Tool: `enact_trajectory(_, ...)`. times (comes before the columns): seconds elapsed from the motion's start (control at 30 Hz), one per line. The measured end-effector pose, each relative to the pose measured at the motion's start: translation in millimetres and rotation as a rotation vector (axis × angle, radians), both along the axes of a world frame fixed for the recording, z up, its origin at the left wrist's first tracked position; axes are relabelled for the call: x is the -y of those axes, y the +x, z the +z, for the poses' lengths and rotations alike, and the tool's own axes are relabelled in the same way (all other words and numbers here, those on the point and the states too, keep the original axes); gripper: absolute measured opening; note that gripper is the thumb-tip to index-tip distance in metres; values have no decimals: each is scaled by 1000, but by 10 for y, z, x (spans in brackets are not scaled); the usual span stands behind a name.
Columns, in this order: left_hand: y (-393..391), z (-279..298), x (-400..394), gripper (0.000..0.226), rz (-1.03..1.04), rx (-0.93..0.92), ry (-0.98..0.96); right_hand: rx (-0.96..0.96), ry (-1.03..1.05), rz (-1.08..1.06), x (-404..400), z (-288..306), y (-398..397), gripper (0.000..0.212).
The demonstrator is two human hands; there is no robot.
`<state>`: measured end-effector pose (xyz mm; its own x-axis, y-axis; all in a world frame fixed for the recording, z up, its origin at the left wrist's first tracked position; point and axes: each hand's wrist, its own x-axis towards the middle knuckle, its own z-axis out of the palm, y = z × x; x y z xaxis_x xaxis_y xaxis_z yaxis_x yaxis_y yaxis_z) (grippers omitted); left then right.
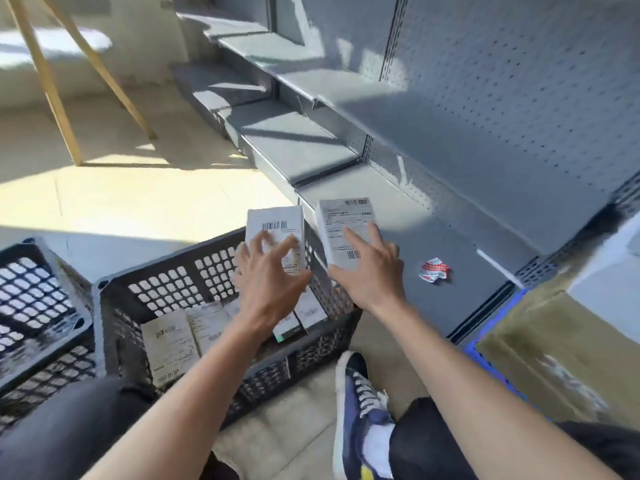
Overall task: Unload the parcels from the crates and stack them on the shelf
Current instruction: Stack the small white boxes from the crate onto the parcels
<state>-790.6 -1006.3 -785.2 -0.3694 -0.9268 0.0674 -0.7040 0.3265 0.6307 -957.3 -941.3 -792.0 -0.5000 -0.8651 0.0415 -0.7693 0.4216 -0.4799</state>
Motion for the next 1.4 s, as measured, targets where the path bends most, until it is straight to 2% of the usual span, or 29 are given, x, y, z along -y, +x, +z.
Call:
enact_trajectory(0.1,-336,279,-274,56,-95,10,-70,-19,-53,-108,-513,302,-295,73)
enact_trajectory(0.27,-941,636,-798,68,-255,4,-108,-46,-88,-282,-1367,650,-796,70)
enact_trajectory(0.5,-1542,918,-1417,69,-363,9,-160,-147,-139,-390,-2132,968,-1206,68)
enact_trajectory(0.9,-2287,1248,-2262,67,-621,-80,-186,-160,-201,-636,-3278,1163,-1446,68)
enact_trajectory(1.1,-2742,1271,-2924,64,-795,-102,-185,-146,-194,-829,-4083,1178,-1690,74)
enact_trajectory(1.4,-3372,1234,-3972,70,-1052,-106,-157,-120,-167,-1071,-5163,1122,-1852,68)
